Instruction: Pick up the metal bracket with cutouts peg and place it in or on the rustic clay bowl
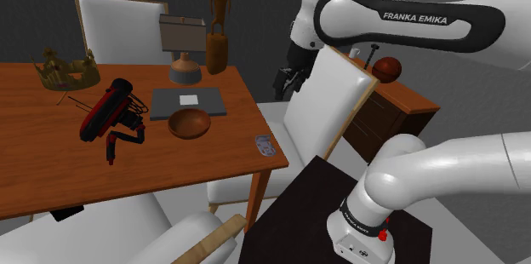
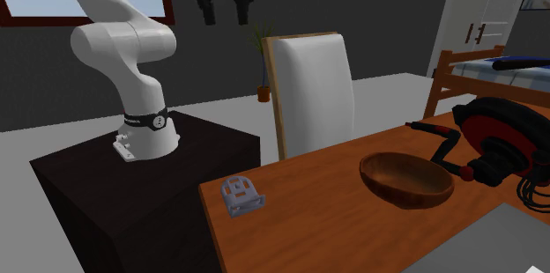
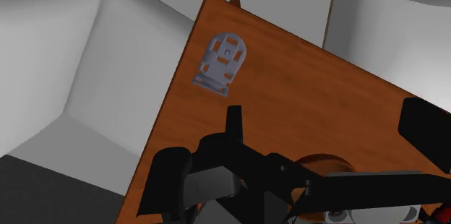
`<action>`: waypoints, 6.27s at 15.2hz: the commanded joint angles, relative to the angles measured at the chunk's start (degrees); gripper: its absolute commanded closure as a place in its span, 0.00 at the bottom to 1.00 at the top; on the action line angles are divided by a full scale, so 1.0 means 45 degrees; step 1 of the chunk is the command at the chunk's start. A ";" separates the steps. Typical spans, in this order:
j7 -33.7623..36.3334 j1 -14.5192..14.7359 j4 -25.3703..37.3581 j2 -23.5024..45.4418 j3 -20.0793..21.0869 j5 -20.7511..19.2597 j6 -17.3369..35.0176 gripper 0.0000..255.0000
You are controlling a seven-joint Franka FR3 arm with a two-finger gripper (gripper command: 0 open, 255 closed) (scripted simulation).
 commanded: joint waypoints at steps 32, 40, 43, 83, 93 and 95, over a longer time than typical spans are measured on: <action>1.3427 -0.8143 -0.3922 0.8484 0.7027 -0.7985 1.2117 0.00; 1.3421 -0.8140 -0.3924 0.8480 0.7026 -0.7976 1.2115 1.00; 1.3421 -0.8140 -0.3924 0.8480 0.7026 -0.7976 1.2115 1.00; 0.0657 -0.4807 -0.2394 0.8737 0.1312 0.3344 0.9321 1.00; 0.1031 -0.4886 -0.2001 0.6999 0.1208 0.3071 0.7203 1.00; 0.1098 -0.4901 -0.1882 0.6697 0.1181 0.3020 0.6786 1.00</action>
